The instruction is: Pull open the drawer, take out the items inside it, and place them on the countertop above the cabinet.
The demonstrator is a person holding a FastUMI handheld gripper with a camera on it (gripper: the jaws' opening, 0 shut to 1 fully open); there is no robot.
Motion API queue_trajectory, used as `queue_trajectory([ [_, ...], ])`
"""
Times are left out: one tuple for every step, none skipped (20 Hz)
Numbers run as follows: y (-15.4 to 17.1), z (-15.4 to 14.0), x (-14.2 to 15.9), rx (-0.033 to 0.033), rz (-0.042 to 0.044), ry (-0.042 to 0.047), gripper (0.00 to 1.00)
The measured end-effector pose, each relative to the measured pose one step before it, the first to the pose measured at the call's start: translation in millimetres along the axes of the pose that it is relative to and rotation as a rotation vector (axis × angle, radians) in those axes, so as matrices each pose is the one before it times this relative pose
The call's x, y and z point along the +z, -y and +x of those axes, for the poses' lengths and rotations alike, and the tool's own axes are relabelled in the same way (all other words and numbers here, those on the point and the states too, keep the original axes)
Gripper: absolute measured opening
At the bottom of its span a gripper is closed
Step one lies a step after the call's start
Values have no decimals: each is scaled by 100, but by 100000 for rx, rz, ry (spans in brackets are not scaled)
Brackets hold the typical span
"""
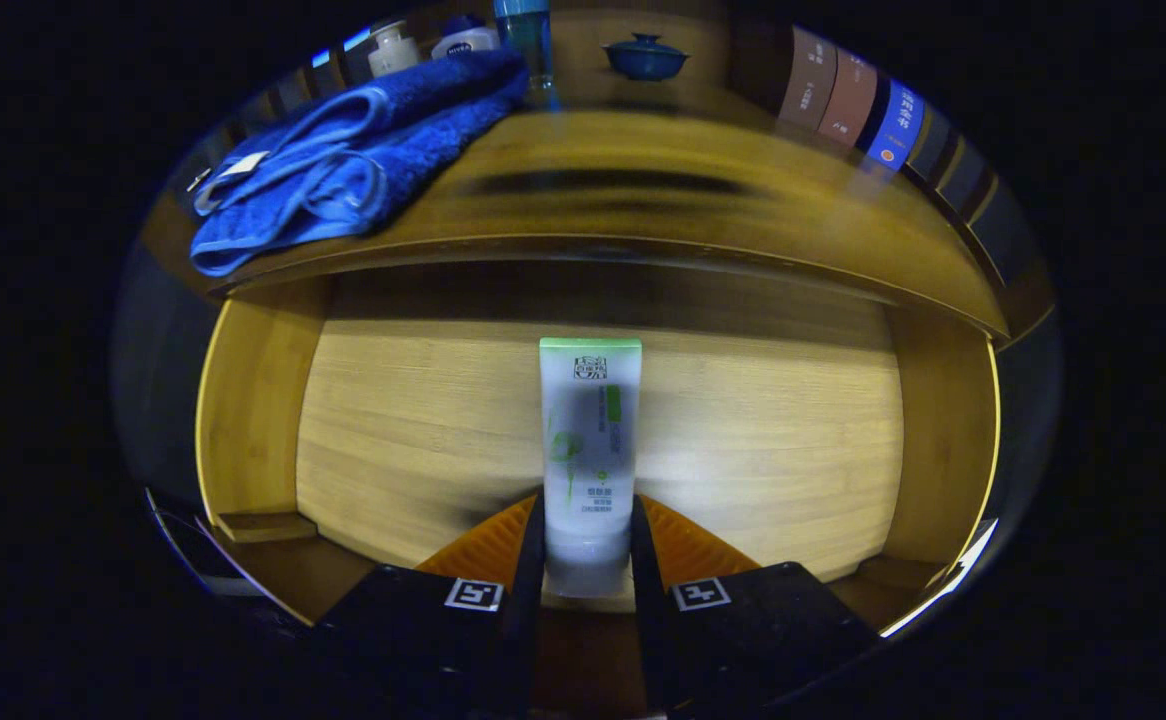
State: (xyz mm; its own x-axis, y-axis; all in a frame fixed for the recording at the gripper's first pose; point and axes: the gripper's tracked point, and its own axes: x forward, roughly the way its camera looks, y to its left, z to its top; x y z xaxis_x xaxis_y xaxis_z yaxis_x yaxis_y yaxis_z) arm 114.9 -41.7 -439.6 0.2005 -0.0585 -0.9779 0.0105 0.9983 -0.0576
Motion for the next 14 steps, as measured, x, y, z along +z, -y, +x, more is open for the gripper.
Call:
queue_trajectory([
  [-56, -12, 395, 717, 241, 1693, 46],
  [-79, -2, 366, 534, -67, 2120, 47],
  [-100, -462, 228, 600, -73, 2025, 47],
  [-94, -402, 267, 765, -133, 2407, 47],
  [37, -713, 128, 619, -176, 2120, 47],
  [90, -611, 288, 446, -43, 1901, 47],
  [60, -519, 224, 159, 243, 1833, 47],
  [98, -581, 273, -62, 265, 1810, 47],
  [-17, -1033, 222, 69, 366, 1780, 46],
  [35, -804, 261, 96, 590, 1606, 47],
  [10, -897, 357, 507, 795, 1738, 46],
  [-160, -713, 450, 638, 652, 1996, 46],
  [3, -458, 486, 448, 305, 2294, 46],
  [-42, -417, 872, -121, -420, 2832, 46],
])
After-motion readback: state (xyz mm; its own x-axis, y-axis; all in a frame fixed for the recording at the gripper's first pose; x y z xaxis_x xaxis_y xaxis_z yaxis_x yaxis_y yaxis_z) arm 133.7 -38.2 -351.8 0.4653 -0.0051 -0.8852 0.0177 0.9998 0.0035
